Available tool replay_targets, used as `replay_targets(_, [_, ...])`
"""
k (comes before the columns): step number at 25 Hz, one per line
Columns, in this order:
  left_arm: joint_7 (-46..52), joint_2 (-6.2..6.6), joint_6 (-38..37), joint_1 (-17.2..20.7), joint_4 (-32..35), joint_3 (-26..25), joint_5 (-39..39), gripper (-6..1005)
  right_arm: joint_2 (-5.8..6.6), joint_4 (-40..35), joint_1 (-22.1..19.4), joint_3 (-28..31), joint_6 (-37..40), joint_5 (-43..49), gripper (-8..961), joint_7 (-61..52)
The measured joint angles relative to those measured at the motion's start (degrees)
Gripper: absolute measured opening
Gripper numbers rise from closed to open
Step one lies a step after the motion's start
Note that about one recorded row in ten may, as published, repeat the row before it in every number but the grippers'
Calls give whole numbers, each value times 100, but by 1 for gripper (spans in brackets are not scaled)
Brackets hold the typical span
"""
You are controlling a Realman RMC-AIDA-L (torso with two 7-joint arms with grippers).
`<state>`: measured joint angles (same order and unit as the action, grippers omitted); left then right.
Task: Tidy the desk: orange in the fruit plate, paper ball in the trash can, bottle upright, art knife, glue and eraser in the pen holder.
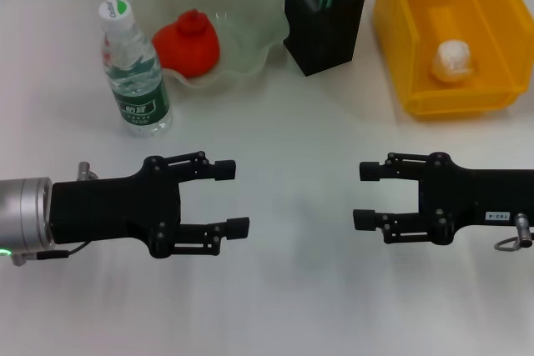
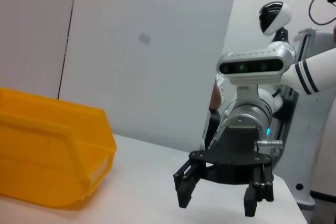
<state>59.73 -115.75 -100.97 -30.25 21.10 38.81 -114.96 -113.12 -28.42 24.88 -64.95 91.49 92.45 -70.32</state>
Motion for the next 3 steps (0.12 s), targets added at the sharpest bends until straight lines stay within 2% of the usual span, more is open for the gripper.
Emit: replay_targets(3, [54,0,-1,3,55,13,-102,812,0,1,0,0,6,0,766,-1])
